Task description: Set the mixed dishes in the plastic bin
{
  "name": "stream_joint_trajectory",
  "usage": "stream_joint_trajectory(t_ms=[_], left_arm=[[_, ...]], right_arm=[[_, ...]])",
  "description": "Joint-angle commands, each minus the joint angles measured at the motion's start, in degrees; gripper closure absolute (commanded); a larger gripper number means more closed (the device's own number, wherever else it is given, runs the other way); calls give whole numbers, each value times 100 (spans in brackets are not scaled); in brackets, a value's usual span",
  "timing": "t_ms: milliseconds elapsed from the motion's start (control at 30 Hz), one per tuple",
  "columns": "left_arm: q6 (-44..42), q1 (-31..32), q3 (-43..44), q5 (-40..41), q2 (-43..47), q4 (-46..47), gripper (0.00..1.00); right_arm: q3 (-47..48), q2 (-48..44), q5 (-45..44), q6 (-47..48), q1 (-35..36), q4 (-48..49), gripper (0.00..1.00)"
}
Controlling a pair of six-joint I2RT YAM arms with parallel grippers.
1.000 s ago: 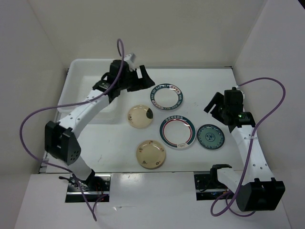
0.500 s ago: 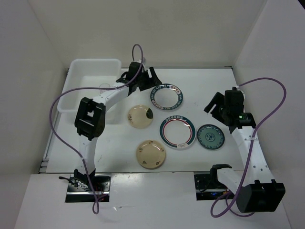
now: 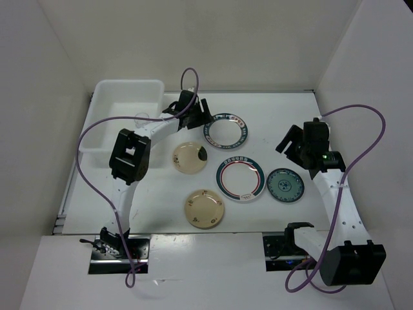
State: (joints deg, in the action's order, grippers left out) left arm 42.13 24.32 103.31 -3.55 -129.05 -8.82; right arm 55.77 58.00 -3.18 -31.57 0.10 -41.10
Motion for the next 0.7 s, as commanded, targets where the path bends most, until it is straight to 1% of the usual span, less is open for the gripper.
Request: stream_joint_trajectory(t_ms=[0,67,233,300,433,500,667], left_arm=[[-108,-41,94,-39,-234,21,22],[-108,-41,41,-321,-305,82,22],[6,-41,-100,-453,-436,204,26],[94,-41,-223,-593,-489,205,30],[453,-146,-503,-927,-489,582,38],[620,-199,-609,-1138,-489,688,40],[840,-199,-751,-1490,-656,891,49]], right_arm=[[-31,54,37,125,-27,208,19],[-31,54,37,125,-27,208,19],[-31,54,37,125,-27,208,19],[-31,54,37,125,-27,208,19],[-31,54,37,125,-27,208,19],[-31,54,37,125,-27,208,19],[-31,54,37,125,-27,208,19]])
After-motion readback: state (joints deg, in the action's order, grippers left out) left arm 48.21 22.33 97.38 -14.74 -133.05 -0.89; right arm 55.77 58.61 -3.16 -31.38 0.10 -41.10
